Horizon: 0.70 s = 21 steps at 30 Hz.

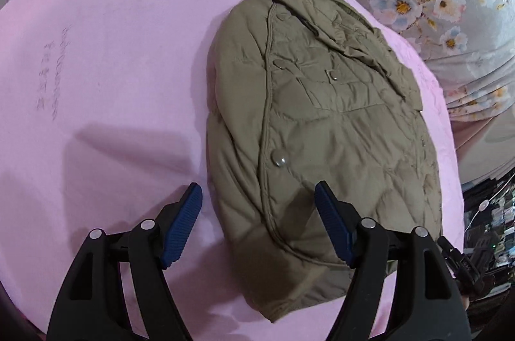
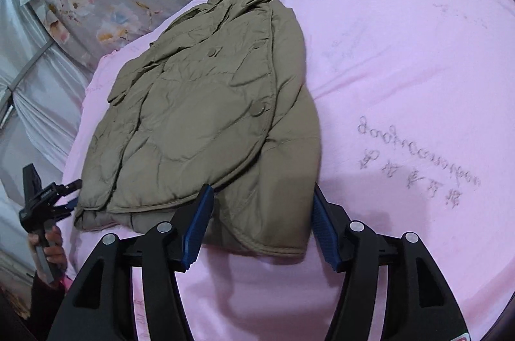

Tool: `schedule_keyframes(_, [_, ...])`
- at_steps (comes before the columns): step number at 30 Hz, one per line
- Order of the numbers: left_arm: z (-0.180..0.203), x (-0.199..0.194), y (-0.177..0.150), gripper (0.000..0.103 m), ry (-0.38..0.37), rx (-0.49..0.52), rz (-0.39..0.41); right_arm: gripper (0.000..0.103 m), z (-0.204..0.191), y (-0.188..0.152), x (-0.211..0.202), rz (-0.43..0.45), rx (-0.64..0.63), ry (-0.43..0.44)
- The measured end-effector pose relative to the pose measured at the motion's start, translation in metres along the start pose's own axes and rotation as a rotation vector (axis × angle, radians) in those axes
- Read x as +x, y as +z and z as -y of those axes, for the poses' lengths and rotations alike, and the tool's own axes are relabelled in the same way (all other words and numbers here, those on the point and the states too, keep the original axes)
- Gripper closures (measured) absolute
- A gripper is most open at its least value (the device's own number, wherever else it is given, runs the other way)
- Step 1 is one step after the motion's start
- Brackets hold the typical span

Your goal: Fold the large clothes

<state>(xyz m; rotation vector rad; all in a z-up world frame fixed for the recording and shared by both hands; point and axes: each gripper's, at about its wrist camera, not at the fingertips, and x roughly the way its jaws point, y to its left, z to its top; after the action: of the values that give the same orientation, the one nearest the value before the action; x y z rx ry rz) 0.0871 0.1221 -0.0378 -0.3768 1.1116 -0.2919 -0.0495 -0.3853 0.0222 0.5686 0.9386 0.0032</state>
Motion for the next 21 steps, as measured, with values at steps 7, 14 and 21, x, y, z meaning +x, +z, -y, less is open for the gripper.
schedule_keyframes(7, [0.017, 0.000, -0.015, 0.048, -0.094, -0.034, 0.007, 0.056, -0.005, -0.005, 0.007, 0.055, 0.052, 0.012])
schedule_keyframes(14, [0.025, -0.031, -0.013, 0.094, -0.098, 0.011, 0.098, 0.094, -0.006, -0.010, -0.016, 0.137, 0.056, 0.071])
schedule_keyframes(21, [0.046, -0.108, -0.025, 0.096, -0.146, 0.121, 0.197, 0.096, -0.033, -0.020, -0.086, 0.282, -0.086, 0.173])
